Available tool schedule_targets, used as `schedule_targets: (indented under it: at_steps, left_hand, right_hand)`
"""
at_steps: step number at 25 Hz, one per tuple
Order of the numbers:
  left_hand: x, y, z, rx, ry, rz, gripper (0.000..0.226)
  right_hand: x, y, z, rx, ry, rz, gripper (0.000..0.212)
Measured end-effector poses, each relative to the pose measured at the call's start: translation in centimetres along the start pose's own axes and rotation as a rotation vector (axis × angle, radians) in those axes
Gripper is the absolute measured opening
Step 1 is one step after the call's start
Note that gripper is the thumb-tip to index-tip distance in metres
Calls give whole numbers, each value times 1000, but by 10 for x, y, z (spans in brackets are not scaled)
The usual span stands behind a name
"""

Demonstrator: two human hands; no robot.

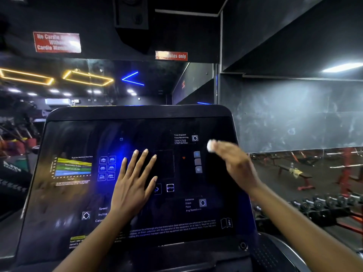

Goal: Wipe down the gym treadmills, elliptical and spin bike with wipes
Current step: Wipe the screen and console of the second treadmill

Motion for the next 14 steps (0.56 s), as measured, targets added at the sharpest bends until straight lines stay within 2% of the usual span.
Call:
schedule_targets:
  at_steps: [2, 4, 7, 11, 14]
  left_hand:
    - [0, 0, 1, 3, -5, 6, 59]
    - [0, 1, 1, 9, -5, 7, 59]
    - [0, 1, 0, 11, -5, 5, 59]
    - [0, 0, 0, 4, -7, -4, 59]
    - [0, -1, 0, 9, -8, -3, 59]
  right_hand:
    - [52, -3, -37, 64, -190, 24, 39]
    - [68, -13, -53, 42, -250, 36, 41]
    - [17, -31, -45, -2, -131, 44, 46]
    - [-73, -39, 10, -45, 30, -100, 43]
    - [-96, -30, 28, -69, 133, -148, 39]
Point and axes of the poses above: each hand's wrist, its own z-axis away from the middle knuckle, its own y-axis out of the back of the hand, x = y × z, the point moved 8 cm from there along -z, towards the middle knuckle, and after that the axes turned 15 degrees about y, right-handed, at the moved point
